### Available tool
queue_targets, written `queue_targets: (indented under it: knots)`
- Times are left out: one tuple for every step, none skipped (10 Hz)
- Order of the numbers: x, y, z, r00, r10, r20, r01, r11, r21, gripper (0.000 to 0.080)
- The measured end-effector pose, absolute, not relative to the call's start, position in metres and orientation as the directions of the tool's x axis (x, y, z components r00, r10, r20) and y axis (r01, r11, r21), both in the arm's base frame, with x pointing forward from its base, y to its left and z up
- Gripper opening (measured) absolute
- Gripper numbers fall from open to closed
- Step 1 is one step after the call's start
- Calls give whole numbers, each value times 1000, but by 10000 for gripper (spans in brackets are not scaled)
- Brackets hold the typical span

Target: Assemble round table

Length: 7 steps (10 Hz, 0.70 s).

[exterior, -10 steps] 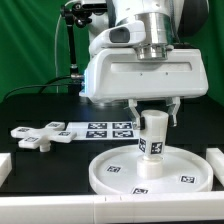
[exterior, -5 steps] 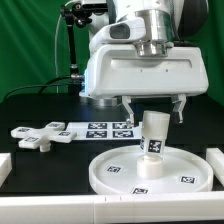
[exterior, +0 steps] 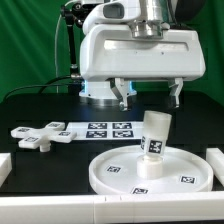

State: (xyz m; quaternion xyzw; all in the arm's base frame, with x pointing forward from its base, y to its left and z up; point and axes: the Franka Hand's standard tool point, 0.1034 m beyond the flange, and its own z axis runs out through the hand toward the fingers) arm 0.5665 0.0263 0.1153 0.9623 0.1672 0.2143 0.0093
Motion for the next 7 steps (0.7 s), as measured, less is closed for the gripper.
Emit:
queue_targets:
  knots:
    - [566,26,114,853,326,408,318,-944,89,648]
    - [566,26,114,853,326,408,318,-944,89,648]
    - [565,28,113,858,324,399,318,-944,82,648]
    - [564,31,111,867,327,375,326,-943,68,648]
    - [565,31,111,866,330,375,329,-942,70,648]
    - [561,35,108,887,325,327,331,-943,39,648]
    - [559,46,111,924,315,218,327,-945,-18,648]
